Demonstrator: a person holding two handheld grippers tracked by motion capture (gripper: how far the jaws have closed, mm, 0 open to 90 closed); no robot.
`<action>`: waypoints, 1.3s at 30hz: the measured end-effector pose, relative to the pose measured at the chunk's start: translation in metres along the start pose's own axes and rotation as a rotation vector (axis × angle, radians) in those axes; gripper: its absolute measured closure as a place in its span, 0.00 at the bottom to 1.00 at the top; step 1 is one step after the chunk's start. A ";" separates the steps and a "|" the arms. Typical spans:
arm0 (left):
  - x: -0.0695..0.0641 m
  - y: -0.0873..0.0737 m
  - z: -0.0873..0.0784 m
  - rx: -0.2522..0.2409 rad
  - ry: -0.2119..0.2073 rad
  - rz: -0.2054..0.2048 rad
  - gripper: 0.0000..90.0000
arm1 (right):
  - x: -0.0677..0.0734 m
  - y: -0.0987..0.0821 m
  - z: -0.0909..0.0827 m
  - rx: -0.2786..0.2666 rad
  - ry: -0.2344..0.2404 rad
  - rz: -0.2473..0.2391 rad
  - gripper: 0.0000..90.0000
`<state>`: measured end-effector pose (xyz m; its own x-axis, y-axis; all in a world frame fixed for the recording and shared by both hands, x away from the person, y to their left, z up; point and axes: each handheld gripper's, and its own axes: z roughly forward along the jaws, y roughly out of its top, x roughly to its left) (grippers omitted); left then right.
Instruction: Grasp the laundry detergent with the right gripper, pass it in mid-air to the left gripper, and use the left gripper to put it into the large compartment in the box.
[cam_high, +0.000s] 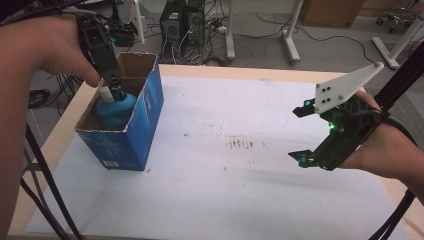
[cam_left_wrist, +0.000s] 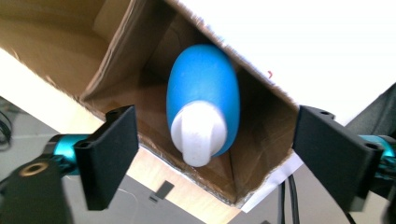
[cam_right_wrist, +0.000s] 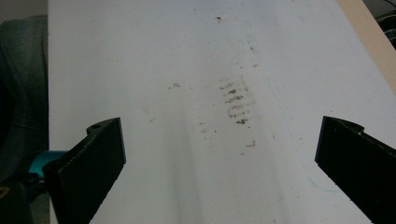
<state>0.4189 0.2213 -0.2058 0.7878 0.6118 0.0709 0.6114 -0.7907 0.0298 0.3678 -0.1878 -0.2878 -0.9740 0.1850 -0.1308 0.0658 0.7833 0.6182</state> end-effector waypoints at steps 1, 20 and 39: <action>-0.003 0.002 -0.002 -0.004 -0.007 0.014 0.13 | -0.001 0.001 0.000 0.008 0.004 -0.001 0.01; -0.058 0.050 -0.011 -0.071 -0.069 0.285 0.04 | -0.036 0.015 0.003 0.194 0.094 -0.064 0.01; -0.085 0.076 -0.005 -0.036 -0.107 0.427 0.02 | -0.058 0.014 0.018 0.406 0.170 -0.071 0.01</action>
<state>0.3984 0.1092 -0.2046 0.9738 0.2267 -0.0195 0.2275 -0.9722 0.0549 0.4296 -0.1766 -0.2857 -0.9987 0.0491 -0.0114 0.0446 0.9664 0.2530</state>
